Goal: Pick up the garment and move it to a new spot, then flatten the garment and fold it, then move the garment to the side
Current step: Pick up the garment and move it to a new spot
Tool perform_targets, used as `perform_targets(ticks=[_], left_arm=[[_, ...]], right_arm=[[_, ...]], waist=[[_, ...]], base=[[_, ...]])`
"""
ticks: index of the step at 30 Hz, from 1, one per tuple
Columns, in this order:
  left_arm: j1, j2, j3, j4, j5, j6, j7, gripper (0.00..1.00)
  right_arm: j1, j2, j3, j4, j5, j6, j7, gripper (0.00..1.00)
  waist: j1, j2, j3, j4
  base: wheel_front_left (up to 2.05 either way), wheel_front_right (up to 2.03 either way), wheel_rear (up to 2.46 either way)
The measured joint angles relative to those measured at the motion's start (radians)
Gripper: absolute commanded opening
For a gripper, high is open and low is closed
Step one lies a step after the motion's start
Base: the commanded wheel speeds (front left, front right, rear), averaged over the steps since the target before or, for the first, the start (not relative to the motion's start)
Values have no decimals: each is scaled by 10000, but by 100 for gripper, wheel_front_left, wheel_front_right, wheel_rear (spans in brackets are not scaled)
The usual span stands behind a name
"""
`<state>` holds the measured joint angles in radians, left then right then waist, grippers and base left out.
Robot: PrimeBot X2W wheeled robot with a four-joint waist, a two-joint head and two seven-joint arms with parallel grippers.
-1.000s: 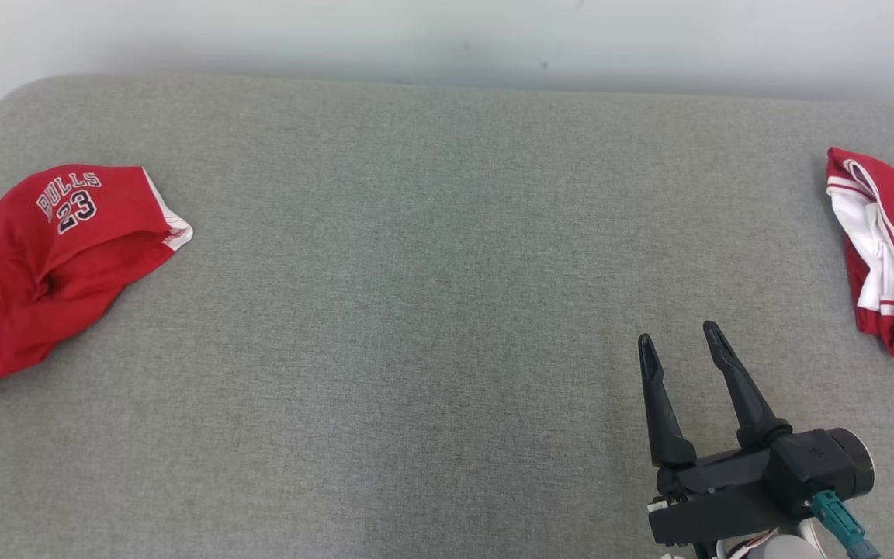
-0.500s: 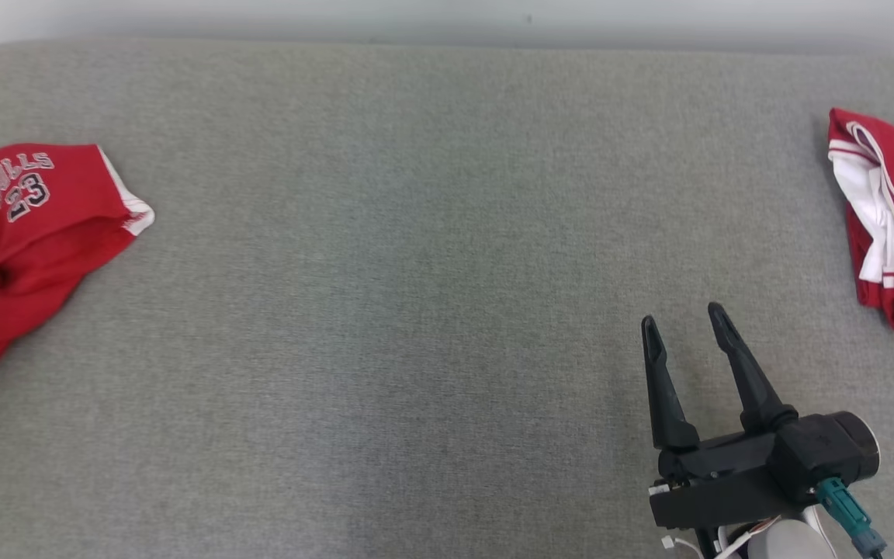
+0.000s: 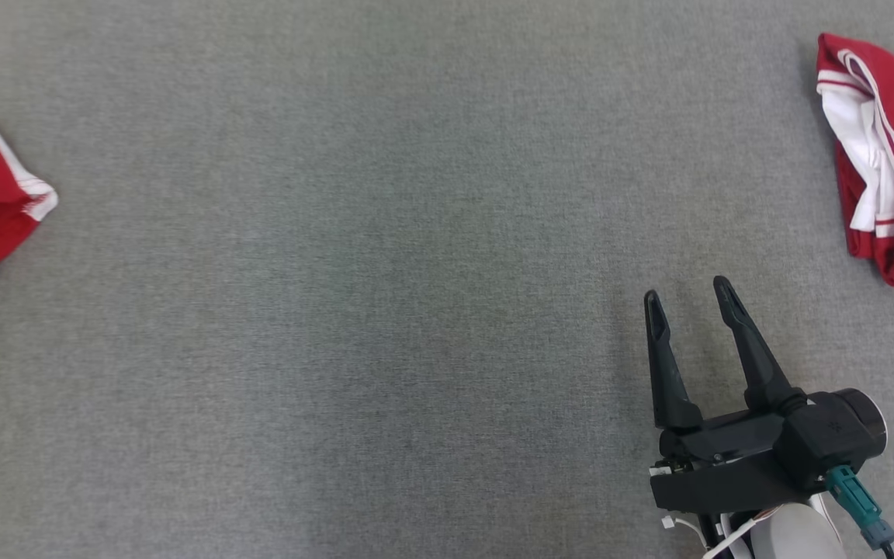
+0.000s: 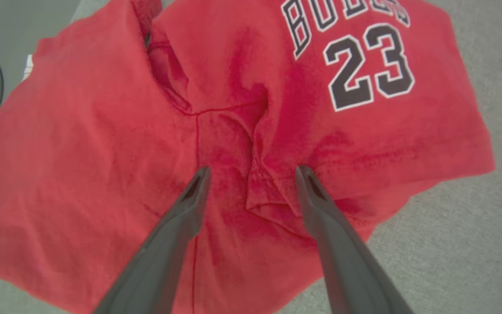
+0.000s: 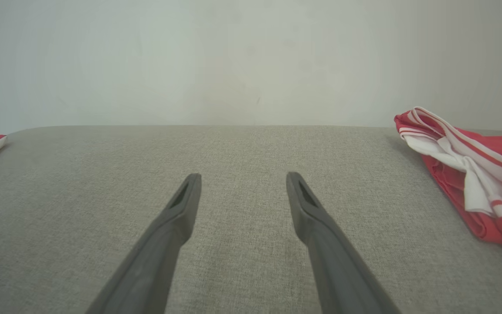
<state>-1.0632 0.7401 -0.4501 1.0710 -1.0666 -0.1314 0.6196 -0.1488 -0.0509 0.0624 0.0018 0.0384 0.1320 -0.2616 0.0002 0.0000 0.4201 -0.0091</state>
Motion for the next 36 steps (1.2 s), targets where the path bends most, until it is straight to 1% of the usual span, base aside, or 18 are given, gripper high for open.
perform_targets(ticks=[7, 13, 14, 15, 18, 24, 26, 32, 36], left_arm=[[80, 113, -299, 12, -355, 0, 980, 100], [138, 247, -568, -8, -366, -2, 1227, 100], [156, 259, -581, 4, -374, -2, 1227, 82], [167, 270, -594, 25, -397, -4, 1227, 0], [192, 267, -660, 4, -439, -8, 1202, 0], [413, 221, -780, -238, -529, -2, 564, 0], [455, 196, -848, -548, -529, 0, 117, 0], [498, 207, -1210, -1622, -541, 2, -792, 0], [347, 268, -1467, -2470, -704, 0, -1152, 0]], right_arm=[[-52, 0, 21, -15, -8, 0, 0, 100], [-109, -2, 40, -12, -23, 0, 0, 100], [-110, -2, 36, -8, -31, 0, 0, 100], [-108, 0, 38, 0, -33, 0, 0, 100], [-106, -2, 21, 23, -35, 0, 0, 100], [-100, 0, -12, 82, -50, 0, 0, 100], [-94, 0, -27, 115, -50, 0, 0, 100], [70, 0, -21, 341, -33, 0, 0, 100], [135, 2, 15, 489, 88, 0, 0, 100]], waist=[[0, 0, 278, -254], [-1, 0, 306, -296], [-1, 0, 302, -294], [-1, 0, 294, -292], [-1, 0, 261, -275], [-1, 0, 110, -171], [-1, 0, 19, -123], [-2, 0, -446, 64], [-2, 0, -881, 192]], base=[[0, 0, 0], [0, 0, 0], [0, 0, 0], [0, 0, 0], [0, 0, 0], [0, 0, 0], [0, 0, 0], [0, 0, 0], [0, 0, 0]])
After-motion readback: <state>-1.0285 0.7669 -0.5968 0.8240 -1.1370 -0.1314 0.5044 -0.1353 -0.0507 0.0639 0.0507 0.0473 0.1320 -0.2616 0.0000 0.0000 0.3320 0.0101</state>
